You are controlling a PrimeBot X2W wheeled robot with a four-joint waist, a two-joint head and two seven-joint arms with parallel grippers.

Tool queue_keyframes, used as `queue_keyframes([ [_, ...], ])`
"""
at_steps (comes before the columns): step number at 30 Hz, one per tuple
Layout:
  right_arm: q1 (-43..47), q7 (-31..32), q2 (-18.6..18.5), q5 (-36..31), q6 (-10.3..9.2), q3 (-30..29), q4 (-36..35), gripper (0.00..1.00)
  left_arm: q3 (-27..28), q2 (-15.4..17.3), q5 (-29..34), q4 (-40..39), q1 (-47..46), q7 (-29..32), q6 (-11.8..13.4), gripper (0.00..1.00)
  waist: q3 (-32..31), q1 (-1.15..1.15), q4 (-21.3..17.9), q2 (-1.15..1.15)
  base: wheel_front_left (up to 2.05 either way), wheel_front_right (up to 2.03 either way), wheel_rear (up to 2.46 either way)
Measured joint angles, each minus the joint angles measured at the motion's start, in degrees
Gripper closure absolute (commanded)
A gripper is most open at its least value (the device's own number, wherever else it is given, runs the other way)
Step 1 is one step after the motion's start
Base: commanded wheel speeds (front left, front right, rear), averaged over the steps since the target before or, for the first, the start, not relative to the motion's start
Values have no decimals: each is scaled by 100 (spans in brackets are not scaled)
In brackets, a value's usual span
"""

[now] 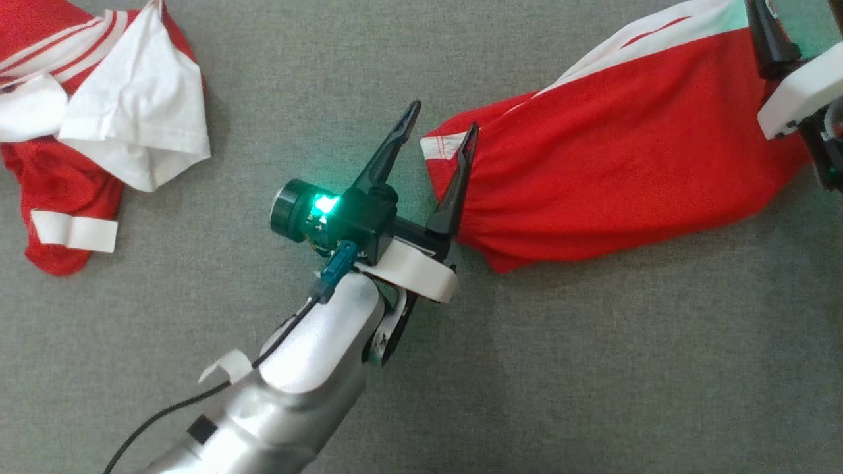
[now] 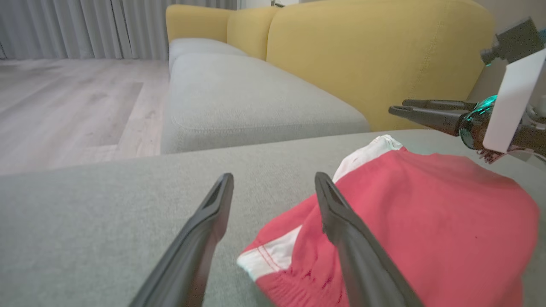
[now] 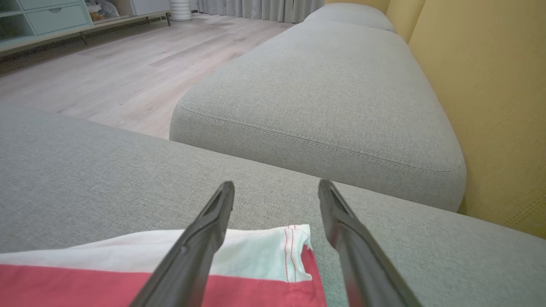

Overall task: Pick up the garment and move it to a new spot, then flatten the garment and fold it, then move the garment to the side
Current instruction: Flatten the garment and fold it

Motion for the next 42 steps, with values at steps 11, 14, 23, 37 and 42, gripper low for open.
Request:
queue_keyframes([
  [11,718,438,-183,825,0,64,498,0,689,-14,1079,-904,881,-2,650,0,-375,-1,230,0,0,0,0],
  [14,888,913,-210,1281,0,-20,680,0,895,-8,1304,-1209,1269,-2,714,0,-461,-1,384,0,0,0,0],
  [23,1122,1730,-397,2092,0,-142,806,100,1300,103,1615,-1691,2173,-1,691,0,-732,-1,782,0,0,0,0],
  [37,1239,1205,-995,2000,0,-32,1032,100,1651,132,1844,-1889,2380,-2,438,0,-983,0,154,0,0,0,0],
  [42,1220,860,-1102,1989,0,-47,800,100,1740,119,1856,-1814,2383,-2,375,0,-1023,0,-65,0,0,0,0],
])
